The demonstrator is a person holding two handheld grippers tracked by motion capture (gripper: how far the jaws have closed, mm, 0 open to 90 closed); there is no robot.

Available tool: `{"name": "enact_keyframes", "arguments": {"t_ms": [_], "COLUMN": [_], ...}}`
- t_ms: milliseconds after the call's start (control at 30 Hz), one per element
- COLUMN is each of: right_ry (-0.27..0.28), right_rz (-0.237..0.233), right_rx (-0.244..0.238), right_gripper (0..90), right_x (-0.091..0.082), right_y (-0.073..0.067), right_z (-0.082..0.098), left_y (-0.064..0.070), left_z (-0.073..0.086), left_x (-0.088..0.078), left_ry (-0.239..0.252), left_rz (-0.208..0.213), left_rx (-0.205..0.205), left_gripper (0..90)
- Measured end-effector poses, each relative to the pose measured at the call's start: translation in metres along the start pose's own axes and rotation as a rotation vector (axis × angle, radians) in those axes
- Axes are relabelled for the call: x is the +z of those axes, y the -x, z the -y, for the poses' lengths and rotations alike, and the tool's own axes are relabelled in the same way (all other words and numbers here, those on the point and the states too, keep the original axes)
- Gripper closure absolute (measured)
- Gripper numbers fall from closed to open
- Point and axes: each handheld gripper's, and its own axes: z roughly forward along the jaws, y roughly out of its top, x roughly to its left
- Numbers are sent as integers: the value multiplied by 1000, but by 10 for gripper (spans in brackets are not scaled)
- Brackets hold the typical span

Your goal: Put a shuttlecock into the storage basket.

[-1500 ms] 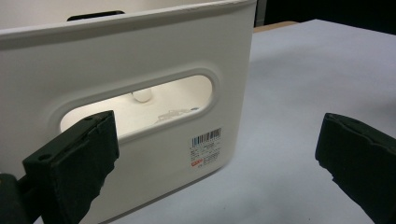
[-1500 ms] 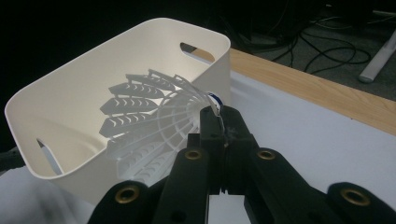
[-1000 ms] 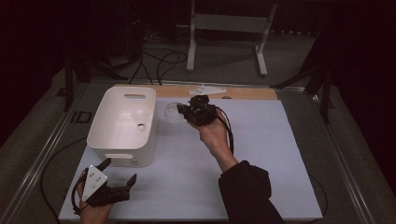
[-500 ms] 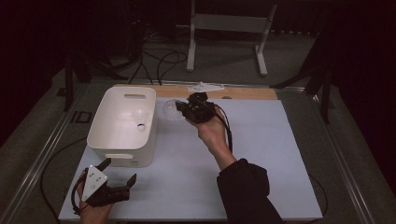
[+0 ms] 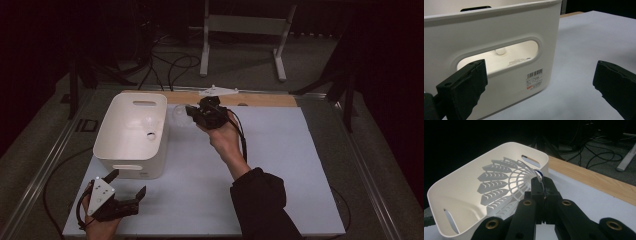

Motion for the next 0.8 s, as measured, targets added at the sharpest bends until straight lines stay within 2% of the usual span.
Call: {"name": "enact_keyframes", "arguments": {"t_ms": [600,800], "right_ry": [5,14], "right_rz": [-5,-20], "right_rx": [-7,-13], "right_gripper": [889,889], "right_x": [8,11], "right_y": [-4,-7], "right_z": [-6,-9], "left_y": [0,-1], "left_z": [0,0], "left_x": [0,0], "left_ry": [1,1], "left_rz": [1,0], "left_rx": [-1,-1], "left_gripper": [3,3]}}
